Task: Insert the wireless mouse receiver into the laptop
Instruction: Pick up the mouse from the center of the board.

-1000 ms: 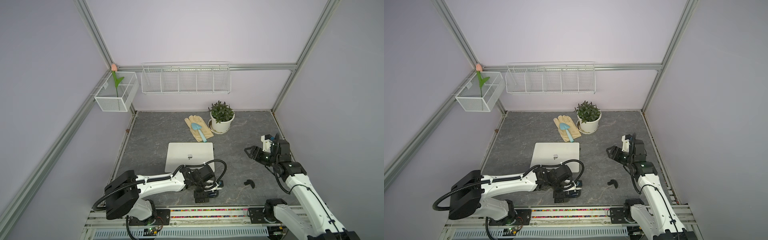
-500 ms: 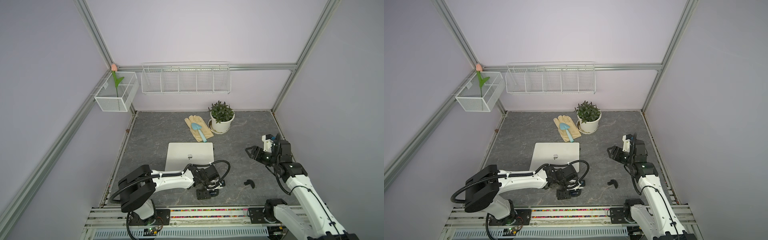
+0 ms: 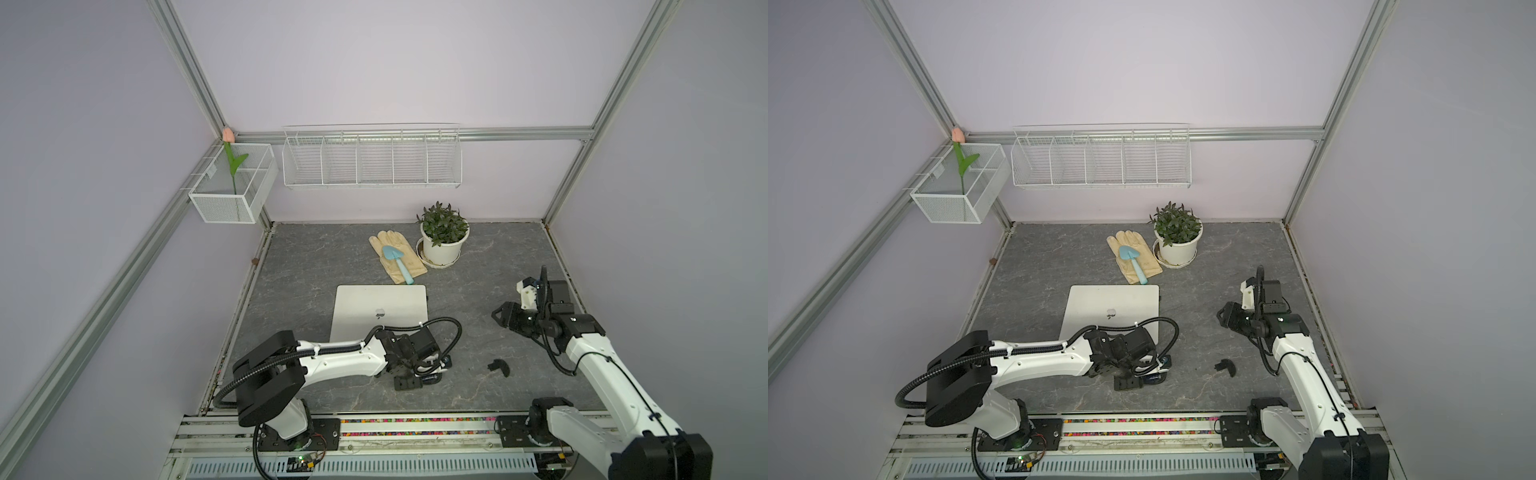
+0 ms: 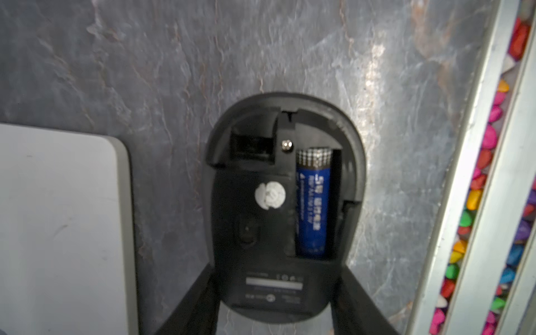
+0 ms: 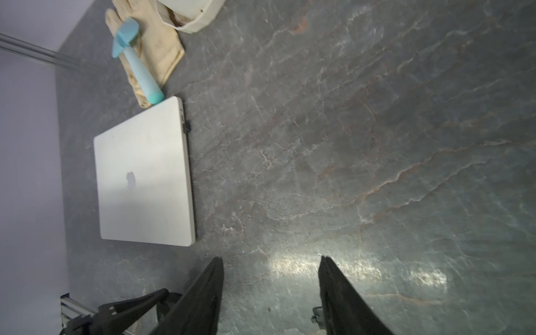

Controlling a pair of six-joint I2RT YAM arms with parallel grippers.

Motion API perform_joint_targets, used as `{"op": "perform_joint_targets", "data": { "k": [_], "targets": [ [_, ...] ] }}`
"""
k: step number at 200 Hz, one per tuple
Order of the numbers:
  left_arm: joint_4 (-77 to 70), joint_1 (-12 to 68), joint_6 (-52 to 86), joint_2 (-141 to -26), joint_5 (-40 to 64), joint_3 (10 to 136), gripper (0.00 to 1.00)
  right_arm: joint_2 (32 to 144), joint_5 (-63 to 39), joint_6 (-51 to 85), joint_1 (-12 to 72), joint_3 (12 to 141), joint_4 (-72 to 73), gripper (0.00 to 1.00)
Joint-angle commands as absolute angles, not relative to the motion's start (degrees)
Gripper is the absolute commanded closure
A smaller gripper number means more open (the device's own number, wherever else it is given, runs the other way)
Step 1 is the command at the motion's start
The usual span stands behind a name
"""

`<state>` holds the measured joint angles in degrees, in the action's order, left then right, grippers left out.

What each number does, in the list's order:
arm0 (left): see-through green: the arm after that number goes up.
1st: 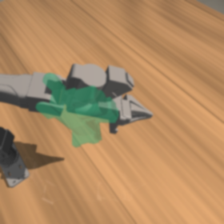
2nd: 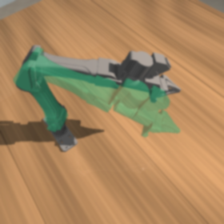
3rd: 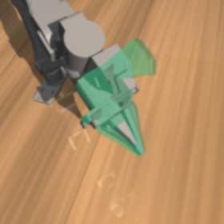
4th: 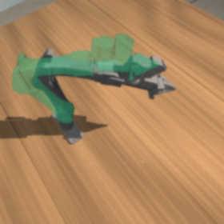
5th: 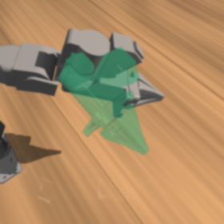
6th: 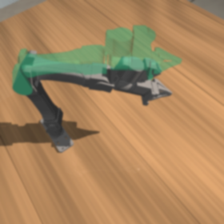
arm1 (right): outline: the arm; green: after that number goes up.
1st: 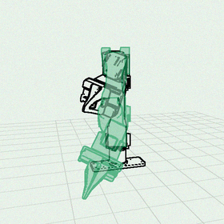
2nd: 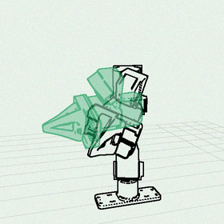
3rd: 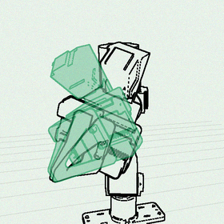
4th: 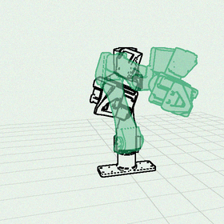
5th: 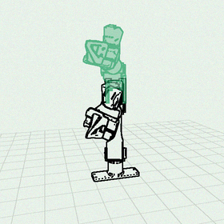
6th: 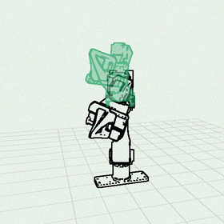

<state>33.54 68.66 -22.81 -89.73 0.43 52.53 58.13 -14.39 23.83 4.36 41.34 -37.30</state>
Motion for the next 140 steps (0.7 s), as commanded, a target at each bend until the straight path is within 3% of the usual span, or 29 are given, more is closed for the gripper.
{"op": "perform_joint_targets", "data": {
  "k": [1, 50, 140],
  "targets": [
    [33.6, 67.7, -23.7, -87.1, 0.4, 54.7, 0.65, 58.9, -11.2, 20.7, 5.8, 43.4, -44.5, 0.43],
    [33.0, 63.0, -23.0, -82.1, 2.2, 54.2, 0.67, 63.3, -0.8, 19.0, 9.8, 45.4, -54.2, 0.4],
    [30.1, 61.2, -19.4, -75.8, -0.4, 54.5, 0.65, 72.3, 1.9, 26.2, 17.1, 46.6, -62.8, 0.38]
  ]
}}
